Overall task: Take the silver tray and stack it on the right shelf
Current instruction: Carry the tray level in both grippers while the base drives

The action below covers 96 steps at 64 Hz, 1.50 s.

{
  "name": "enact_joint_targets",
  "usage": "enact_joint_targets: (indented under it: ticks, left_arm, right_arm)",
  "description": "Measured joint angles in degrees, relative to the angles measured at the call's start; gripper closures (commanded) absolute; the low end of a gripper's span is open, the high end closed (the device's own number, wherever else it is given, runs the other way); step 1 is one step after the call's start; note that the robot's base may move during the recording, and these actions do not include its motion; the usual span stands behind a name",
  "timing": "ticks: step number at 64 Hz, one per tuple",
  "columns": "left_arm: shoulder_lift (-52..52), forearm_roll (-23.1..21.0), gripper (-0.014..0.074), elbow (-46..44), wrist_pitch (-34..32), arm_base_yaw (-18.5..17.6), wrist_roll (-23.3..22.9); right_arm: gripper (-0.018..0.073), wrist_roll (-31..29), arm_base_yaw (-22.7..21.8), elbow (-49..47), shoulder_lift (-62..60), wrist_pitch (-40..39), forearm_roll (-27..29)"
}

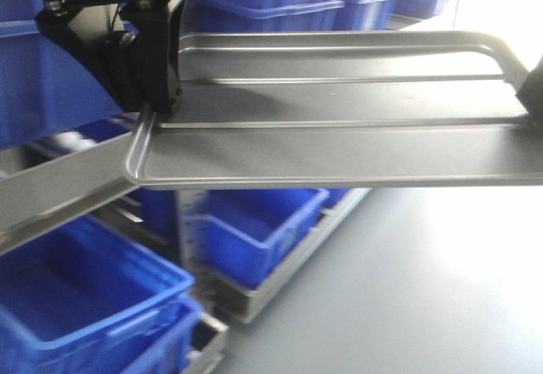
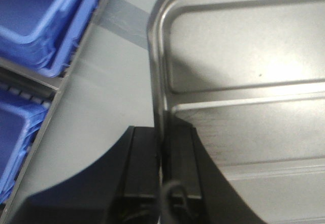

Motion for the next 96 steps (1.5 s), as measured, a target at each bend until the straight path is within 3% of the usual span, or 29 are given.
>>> enact_joint_targets:
  ticks: [96]
  left_arm:
    - [0.0, -0.1, 0.0689, 0.0, 0.1, -0.3, 0.0]
  right_arm:
    - [0.0503, 0.0, 0.0, 0.2, -0.1, 0.3, 0.0]
